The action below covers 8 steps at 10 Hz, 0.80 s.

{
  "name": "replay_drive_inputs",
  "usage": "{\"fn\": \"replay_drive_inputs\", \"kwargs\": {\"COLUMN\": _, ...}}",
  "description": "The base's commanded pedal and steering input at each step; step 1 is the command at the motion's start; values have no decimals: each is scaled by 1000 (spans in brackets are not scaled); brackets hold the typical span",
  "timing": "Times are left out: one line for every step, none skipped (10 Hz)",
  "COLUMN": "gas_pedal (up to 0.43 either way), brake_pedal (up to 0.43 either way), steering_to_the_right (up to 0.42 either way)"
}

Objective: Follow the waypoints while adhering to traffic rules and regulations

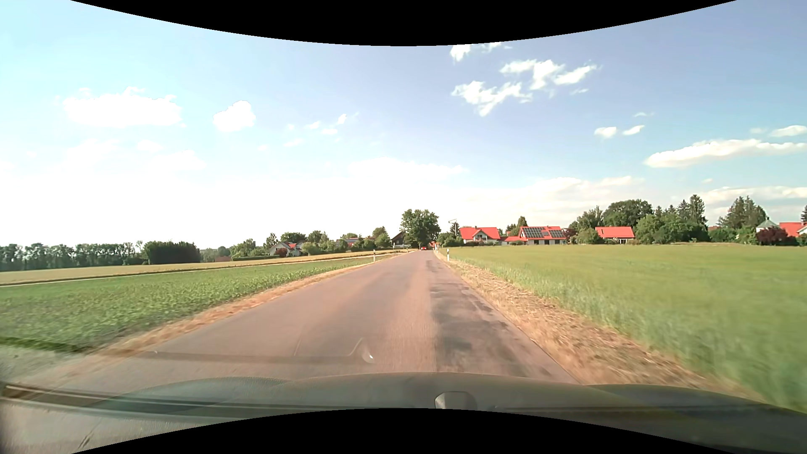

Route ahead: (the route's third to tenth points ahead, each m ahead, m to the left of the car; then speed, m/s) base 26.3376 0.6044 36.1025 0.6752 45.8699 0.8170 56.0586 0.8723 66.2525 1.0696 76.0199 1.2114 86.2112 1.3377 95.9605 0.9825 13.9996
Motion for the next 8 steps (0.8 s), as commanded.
{"fn": "replay_drive_inputs", "kwargs": {"gas_pedal": 39, "brake_pedal": 6, "steering_to_the_right": 2}}
{"fn": "replay_drive_inputs", "kwargs": {"gas_pedal": 39, "brake_pedal": 6, "steering_to_the_right": 1}}
{"fn": "replay_drive_inputs", "kwargs": {"gas_pedal": 39, "brake_pedal": 6, "steering_to_the_right": 1}}
{"fn": "replay_drive_inputs", "kwargs": {"gas_pedal": 39, "brake_pedal": 6, "steering_to_the_right": 1}}
{"fn": "replay_drive_inputs", "kwargs": {"gas_pedal": 39, "brake_pedal": 6, "steering_to_the_right": -2}}
{"fn": "replay_drive_inputs", "kwargs": {"gas_pedal": 39, "brake_pedal": 6, "steering_to_the_right": -4}}
{"fn": "replay_drive_inputs", "kwargs": {"gas_pedal": 39, "brake_pedal": 6, "steering_to_the_right": -1}}
{"fn": "replay_drive_inputs", "kwargs": {"gas_pedal": 39, "brake_pedal": 6, "steering_to_the_right": 0}}
